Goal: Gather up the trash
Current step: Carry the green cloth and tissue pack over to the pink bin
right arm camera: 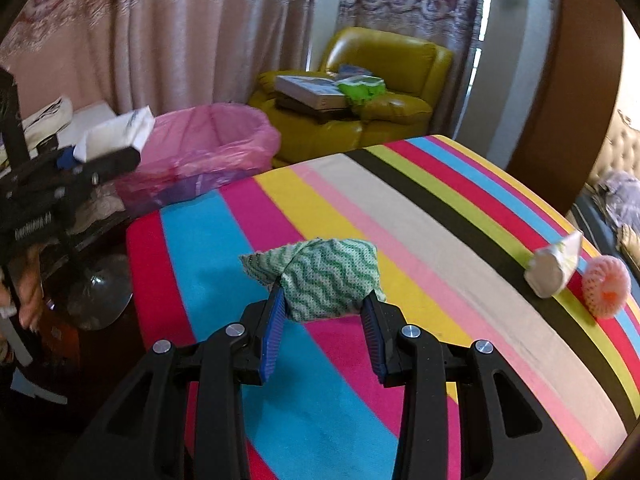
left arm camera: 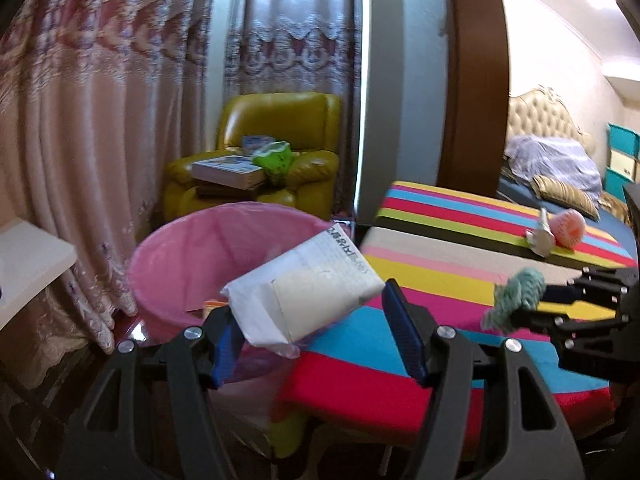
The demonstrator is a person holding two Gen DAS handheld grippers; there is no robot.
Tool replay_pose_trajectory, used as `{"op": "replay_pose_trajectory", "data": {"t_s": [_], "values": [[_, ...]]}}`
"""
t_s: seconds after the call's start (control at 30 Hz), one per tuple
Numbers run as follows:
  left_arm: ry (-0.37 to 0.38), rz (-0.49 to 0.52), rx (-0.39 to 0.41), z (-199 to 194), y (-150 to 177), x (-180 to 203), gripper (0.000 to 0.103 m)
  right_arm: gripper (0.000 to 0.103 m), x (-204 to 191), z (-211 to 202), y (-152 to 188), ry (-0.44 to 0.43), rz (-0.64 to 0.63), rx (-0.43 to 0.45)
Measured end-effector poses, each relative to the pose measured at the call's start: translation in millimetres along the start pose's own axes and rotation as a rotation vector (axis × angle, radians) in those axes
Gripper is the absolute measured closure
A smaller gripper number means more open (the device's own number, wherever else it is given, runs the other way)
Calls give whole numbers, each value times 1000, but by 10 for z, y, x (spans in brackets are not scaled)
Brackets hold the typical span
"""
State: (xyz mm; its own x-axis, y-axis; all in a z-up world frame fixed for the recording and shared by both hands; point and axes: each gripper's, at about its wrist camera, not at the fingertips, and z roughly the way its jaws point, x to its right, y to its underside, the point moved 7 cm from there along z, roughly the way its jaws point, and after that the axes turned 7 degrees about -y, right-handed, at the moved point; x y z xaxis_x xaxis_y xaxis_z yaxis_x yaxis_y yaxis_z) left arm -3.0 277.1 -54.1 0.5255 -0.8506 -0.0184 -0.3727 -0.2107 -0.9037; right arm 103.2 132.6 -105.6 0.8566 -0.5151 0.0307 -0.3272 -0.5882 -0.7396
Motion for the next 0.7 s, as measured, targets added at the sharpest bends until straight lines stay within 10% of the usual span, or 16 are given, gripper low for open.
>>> {"op": "replay_pose_trajectory", "data": {"t_s": [0.7], "values": [[16,-39,-2,-47,-22,-299,39,67,-186,173,-253,-41,-25,5]]}}
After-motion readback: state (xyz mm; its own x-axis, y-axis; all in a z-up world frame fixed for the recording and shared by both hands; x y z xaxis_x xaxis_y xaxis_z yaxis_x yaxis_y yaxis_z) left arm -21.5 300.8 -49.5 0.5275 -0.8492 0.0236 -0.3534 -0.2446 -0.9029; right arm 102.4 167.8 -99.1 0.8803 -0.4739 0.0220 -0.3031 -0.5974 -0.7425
